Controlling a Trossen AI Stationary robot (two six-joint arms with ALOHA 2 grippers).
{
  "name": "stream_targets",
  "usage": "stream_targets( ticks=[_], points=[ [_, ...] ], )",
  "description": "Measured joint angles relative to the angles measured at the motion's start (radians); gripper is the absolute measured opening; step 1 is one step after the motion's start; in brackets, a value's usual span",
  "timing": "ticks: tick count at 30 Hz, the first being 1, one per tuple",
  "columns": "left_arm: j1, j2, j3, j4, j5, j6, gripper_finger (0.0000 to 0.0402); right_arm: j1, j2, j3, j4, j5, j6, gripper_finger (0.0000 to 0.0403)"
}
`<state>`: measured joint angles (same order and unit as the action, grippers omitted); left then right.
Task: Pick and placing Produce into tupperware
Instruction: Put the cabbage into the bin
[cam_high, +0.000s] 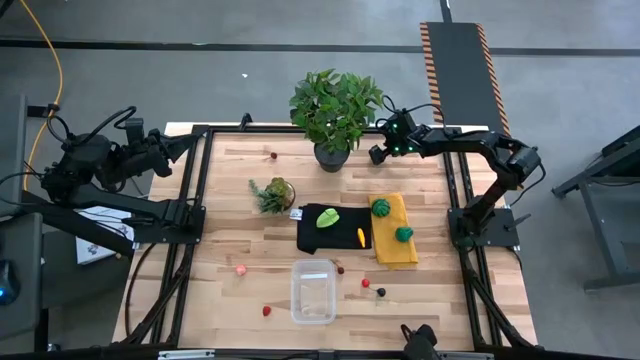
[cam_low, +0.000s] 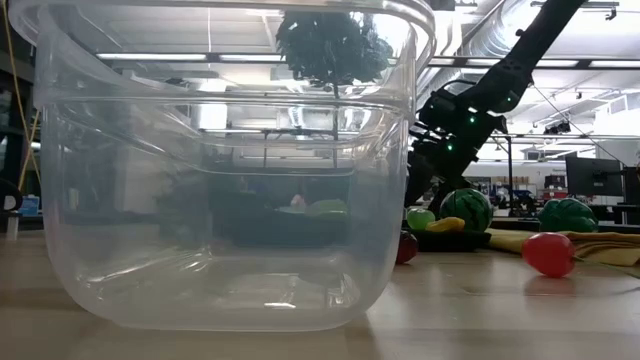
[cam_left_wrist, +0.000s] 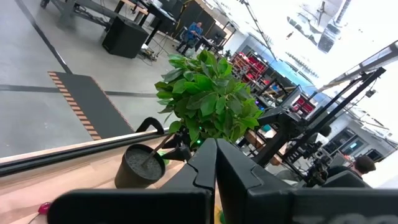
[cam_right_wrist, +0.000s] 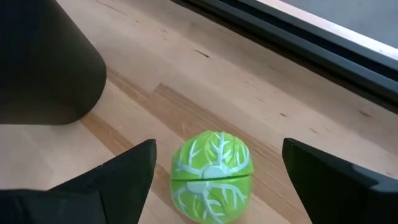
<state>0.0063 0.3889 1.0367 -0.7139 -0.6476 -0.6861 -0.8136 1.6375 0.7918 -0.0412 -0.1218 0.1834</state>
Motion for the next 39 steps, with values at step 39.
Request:
stream_targets(
  ticks=[39],
  points=[
    [0.000,0.000,0.000,0.000,0.013,-0.002,0.0001,0.025,0.089,0.072,-0.095,0.005,-0.082,0.0314]
  ],
)
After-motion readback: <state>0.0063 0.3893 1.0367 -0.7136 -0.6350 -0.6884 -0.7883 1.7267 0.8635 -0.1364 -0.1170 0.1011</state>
